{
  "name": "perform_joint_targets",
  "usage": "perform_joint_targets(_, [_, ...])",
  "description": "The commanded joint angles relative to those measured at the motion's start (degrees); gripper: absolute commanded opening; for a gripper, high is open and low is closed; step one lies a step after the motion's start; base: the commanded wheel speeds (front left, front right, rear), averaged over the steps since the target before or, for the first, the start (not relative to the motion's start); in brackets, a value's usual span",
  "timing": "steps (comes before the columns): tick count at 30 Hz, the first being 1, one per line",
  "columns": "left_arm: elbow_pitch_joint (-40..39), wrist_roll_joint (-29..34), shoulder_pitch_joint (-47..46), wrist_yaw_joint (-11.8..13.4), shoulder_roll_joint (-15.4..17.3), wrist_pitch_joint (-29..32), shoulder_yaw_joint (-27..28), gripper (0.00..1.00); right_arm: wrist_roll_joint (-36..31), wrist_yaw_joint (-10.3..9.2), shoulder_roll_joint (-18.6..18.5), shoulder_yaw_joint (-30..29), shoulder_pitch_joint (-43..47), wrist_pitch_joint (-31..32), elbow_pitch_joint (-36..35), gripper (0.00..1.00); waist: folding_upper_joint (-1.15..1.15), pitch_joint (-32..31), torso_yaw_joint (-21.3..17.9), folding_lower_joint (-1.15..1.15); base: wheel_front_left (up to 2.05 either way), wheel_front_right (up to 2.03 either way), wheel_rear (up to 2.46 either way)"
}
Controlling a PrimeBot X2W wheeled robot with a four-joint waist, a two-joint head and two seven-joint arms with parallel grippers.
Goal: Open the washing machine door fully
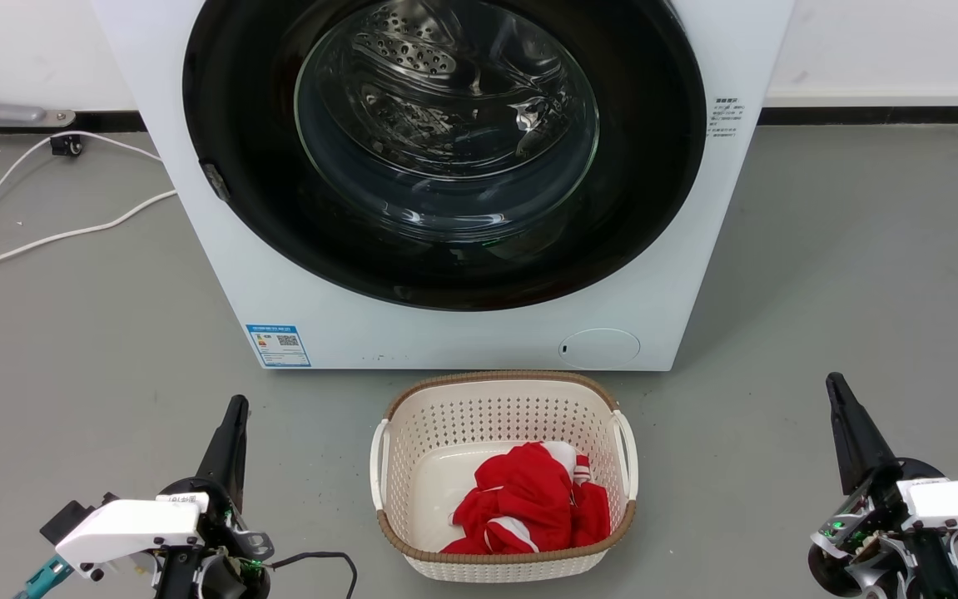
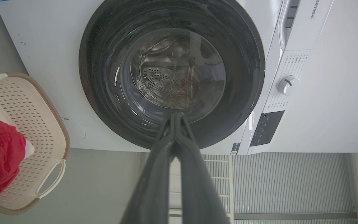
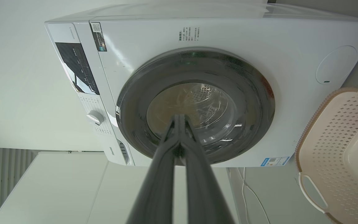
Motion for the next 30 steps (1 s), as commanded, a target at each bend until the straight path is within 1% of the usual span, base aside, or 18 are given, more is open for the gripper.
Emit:
perform_joint_targets(1, [0.1,0.4,-0.5,-0.2,-0.1,0.2,0.1,0.0,-0.2,0.0,0.1,-0.2,-0.9,0.1,0.1,0.0,0.0,0.0,0.0,0.0,0.0,0.0,0.0])
perform_joint_targets(6, [0.1,0.4,-0.5,-0.2,-0.1,0.3,0.2,0.0,-0.3,0.0,0.2,-0.2,-0.9,0.2,0.1,0.0,0.0,0.0,0.0,0.0,0.0,0.0,0.0])
perform_joint_targets(7, [0.0,0.1,0.0,0.0,-0.1,0.0,0.0,1.0,0.0,0.0,0.1,-0.1,0.0,0.0,0.0,1.0,0.0,0.0,0.0,0.0,0.0,0.0,0.0])
perform_joint_targets(22, [-2.6,2.2,0.0,0.0,0.3,-3.7,-3.5,1.0,-2.7,0.01,0.2,1.4,1.7,-3.9,-3.5,1.0,0.0,-0.1,0.0,0.0,0.0,0.0,0.0])
perform_joint_targets(26, [-4.1,4.9,-0.3,0.0,0.9,-4.9,-4.7,1.0,-5.3,0.01,0.3,1.4,2.0,-4.8,-4.3,1.0,0.0,-0.1,0.1,0.0,0.0,0.0,0.0])
perform_joint_targets(30, [-5.6,8.1,-0.3,0.0,0.6,-5.7,-4.3,1.0,-7.4,0.01,0.3,1.3,2.2,-5.6,-5.3,1.0,0.0,0.0,0.2,0.0,0.0,0.0,0.0])
